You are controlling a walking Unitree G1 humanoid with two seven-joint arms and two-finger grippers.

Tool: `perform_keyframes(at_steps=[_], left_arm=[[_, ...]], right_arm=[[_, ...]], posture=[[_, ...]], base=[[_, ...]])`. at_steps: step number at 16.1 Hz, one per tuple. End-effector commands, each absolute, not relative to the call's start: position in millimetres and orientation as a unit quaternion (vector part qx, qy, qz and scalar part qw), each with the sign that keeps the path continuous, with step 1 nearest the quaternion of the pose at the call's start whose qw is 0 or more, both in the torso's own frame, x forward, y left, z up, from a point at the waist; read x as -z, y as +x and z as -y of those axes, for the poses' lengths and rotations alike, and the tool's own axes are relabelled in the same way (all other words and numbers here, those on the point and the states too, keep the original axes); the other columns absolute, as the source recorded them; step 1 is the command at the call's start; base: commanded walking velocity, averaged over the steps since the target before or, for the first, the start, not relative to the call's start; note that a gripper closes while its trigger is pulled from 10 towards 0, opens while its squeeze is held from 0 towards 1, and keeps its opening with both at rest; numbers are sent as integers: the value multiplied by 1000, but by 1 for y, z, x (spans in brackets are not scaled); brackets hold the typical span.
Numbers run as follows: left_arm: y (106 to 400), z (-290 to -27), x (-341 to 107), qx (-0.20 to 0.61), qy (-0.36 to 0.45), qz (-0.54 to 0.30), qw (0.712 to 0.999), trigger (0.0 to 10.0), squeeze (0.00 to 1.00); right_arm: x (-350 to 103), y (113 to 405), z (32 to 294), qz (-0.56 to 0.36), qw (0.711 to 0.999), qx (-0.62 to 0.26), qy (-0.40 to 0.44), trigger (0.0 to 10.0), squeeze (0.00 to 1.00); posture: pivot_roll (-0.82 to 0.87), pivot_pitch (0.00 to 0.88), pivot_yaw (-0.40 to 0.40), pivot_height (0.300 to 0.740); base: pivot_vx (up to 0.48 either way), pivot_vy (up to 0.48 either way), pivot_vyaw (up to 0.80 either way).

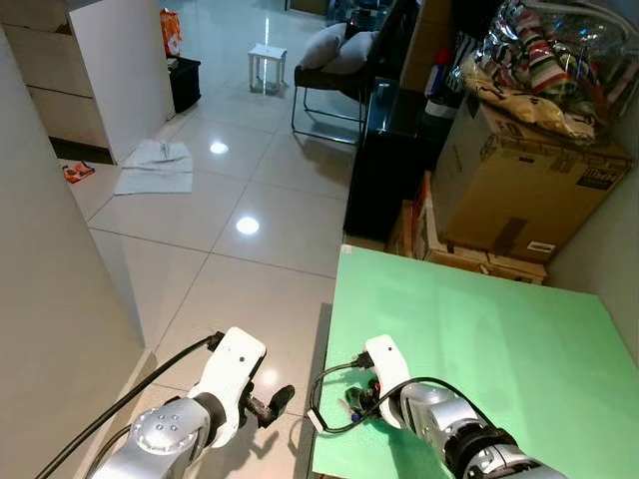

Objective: Hang keys on a hook

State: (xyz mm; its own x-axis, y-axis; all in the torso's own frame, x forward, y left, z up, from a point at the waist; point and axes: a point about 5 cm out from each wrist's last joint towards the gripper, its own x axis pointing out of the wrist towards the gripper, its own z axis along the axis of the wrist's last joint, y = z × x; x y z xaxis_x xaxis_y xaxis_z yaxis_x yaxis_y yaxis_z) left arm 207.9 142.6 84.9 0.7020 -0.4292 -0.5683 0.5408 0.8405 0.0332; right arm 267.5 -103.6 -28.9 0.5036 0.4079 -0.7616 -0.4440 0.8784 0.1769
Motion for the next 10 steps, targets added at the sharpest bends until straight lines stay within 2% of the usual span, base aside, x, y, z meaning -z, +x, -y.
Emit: perform_keyframes(at_steps=[1,8,9,10], left_arm=[[208,-138,-86,276,102,-277,915,10000,0],[211,-136,-86,276,102,-273,916,10000,0],[212,-136,-86,277,103,-272,916,10000,0],[213,-136,-86,277,103,-271,916,10000,0]], right_arm=[[47,246,117,-492,840,-227,-24,10000,0],[50,241,120,-496,836,-233,-31,10000,0],[50,240,120,-496,837,-231,-26,0,0],[50,241,119,-496,837,-229,-25,0,0]], posture=[[81,46,-123,740],[83,31,-129,740],[81,31,-128,740],[81,31,-128,740]], base=[[0,0,0],[0,0,0],[0,0,0],[0,0,0]])
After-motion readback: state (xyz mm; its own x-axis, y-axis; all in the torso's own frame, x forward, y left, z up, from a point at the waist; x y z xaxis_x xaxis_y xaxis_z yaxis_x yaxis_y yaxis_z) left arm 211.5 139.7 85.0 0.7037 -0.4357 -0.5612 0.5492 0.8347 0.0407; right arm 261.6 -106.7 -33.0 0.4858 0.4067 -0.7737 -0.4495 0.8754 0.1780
